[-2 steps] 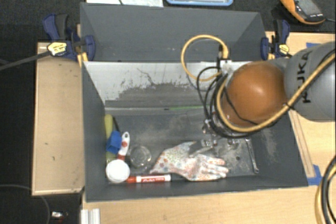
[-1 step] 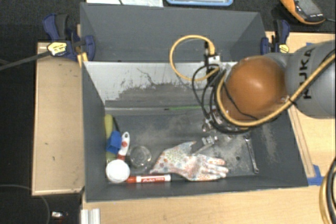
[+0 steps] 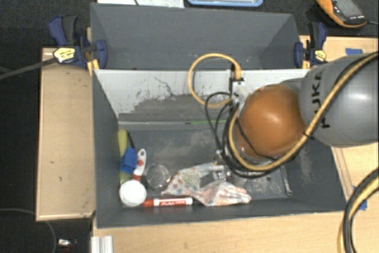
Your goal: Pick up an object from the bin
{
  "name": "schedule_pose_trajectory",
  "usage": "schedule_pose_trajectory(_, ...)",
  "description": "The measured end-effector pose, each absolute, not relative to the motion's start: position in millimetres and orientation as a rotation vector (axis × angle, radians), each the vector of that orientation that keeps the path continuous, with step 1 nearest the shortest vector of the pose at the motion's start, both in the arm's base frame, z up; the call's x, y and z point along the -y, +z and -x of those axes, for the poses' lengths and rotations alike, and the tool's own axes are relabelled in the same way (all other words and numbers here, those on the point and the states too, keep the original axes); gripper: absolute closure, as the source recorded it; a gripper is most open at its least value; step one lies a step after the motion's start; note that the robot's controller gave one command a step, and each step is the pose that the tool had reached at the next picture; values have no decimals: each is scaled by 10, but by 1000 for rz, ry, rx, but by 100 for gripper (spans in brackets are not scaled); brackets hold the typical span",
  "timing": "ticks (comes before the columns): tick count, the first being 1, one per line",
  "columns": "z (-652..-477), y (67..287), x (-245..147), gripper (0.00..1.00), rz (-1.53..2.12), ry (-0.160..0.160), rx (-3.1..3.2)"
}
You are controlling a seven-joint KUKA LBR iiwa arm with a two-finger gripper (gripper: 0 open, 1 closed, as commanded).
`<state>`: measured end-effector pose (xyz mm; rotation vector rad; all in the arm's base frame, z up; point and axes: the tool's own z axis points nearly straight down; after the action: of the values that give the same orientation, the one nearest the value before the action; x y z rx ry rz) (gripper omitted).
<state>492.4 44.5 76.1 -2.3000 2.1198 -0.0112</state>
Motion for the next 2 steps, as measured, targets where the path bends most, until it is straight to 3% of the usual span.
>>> schedule_pose_trajectory(1,-5052,729,-648,100,2321,-23,-2085)
schedule_pose_trajectory(2,-5046,729,-648,100,2321,-22,-2087)
